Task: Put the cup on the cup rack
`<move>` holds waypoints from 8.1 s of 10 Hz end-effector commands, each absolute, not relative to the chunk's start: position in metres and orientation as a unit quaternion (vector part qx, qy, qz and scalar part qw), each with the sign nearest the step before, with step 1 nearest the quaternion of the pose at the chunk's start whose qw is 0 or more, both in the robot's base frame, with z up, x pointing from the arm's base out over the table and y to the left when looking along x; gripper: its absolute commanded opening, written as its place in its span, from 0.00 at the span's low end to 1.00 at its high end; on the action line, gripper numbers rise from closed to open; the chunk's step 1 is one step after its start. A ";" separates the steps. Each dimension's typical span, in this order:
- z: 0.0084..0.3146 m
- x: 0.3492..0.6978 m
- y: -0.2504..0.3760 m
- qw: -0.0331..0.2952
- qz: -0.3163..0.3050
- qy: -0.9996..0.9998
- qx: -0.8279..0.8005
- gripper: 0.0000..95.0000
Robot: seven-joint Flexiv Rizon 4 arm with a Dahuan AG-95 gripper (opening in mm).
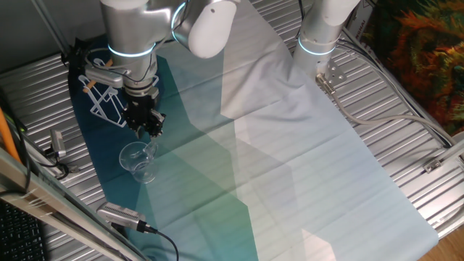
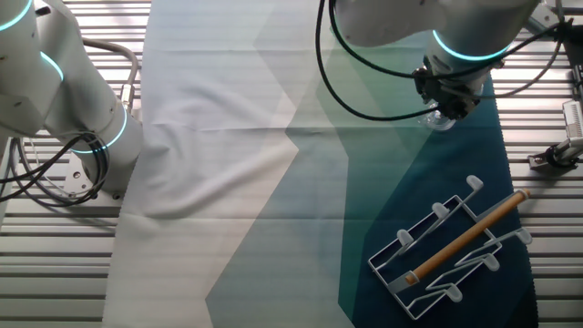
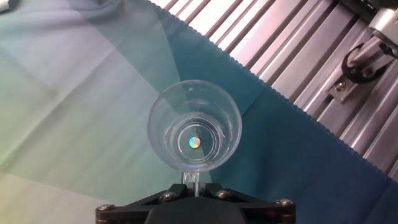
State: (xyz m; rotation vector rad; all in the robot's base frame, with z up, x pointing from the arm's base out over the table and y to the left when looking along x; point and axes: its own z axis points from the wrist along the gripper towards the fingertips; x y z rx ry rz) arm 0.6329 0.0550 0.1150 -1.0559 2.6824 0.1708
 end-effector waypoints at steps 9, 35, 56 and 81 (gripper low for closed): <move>0.107 0.632 0.059 0.148 0.059 0.923 -0.351 0.40; 0.086 0.629 0.059 0.185 0.071 0.915 -0.352 0.40; 0.082 0.635 0.066 0.191 0.070 0.915 -0.347 0.20; 0.114 0.624 0.059 -0.019 -0.026 0.947 -0.321 0.00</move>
